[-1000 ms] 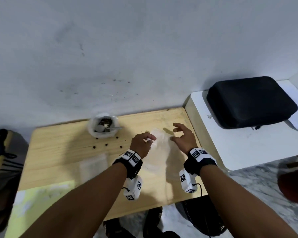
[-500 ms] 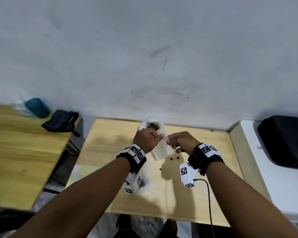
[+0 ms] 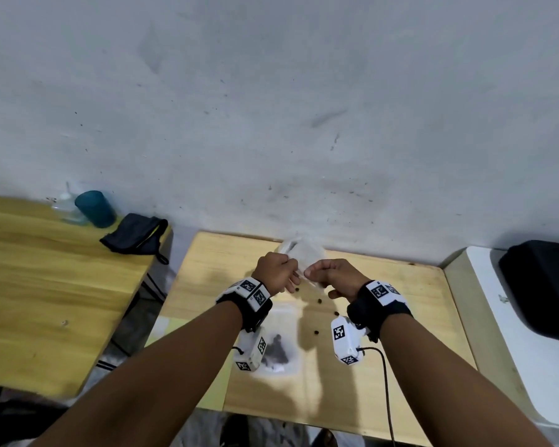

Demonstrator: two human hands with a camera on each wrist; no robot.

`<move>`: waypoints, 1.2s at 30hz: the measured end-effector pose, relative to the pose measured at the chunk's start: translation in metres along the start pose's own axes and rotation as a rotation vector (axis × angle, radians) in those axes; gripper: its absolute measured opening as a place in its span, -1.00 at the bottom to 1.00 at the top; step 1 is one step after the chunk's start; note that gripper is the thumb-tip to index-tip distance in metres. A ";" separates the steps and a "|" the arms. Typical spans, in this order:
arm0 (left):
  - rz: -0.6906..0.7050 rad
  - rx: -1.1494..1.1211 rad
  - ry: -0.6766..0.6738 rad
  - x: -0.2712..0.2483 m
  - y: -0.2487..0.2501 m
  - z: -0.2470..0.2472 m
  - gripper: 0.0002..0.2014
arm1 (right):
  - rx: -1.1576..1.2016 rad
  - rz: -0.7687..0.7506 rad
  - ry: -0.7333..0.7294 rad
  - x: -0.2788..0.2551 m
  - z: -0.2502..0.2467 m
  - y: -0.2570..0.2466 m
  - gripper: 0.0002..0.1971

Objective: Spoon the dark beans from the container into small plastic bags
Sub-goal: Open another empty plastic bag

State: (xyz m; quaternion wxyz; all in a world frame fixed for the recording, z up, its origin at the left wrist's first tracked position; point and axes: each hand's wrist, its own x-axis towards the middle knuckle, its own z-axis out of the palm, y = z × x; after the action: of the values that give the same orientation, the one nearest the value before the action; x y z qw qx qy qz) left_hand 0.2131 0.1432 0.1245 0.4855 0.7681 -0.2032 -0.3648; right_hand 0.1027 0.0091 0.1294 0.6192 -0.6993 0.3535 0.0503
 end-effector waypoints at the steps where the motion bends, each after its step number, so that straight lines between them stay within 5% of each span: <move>1: -0.006 0.007 -0.003 -0.001 0.002 0.001 -0.75 | -0.034 -0.014 0.010 0.001 -0.001 0.002 -0.88; 7: 0.000 0.105 0.013 0.002 0.011 0.011 -0.72 | -0.208 -0.152 0.053 -0.001 -0.003 0.000 -0.87; 13: 0.067 0.289 -0.079 -0.002 0.021 0.015 -0.72 | -0.419 -0.183 0.295 0.006 -0.019 0.006 -0.92; 16: 0.210 0.329 0.068 0.000 0.016 0.023 -0.73 | -0.350 -0.198 0.263 0.005 -0.027 0.003 -0.89; 20: 0.254 0.520 0.063 -0.001 0.010 0.028 0.06 | -0.068 -0.159 0.214 0.004 -0.034 0.002 -0.82; 22: 0.259 0.658 0.009 -0.002 0.012 0.028 0.26 | 0.054 -0.112 0.173 0.001 -0.036 -0.001 -0.81; 30: 0.370 0.765 -0.075 0.002 0.004 0.027 0.22 | -0.044 -0.038 -0.010 -0.010 -0.041 -0.003 -0.74; 36: 0.443 0.789 -0.092 0.002 -0.002 0.028 0.19 | -0.330 -0.189 0.075 -0.011 -0.032 -0.004 -0.59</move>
State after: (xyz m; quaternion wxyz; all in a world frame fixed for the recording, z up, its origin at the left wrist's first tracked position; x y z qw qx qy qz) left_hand 0.1931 0.1264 0.1144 0.2122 0.8154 -0.5074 -0.1807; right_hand 0.0851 -0.0148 0.1458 0.4846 -0.8229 0.2959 0.0230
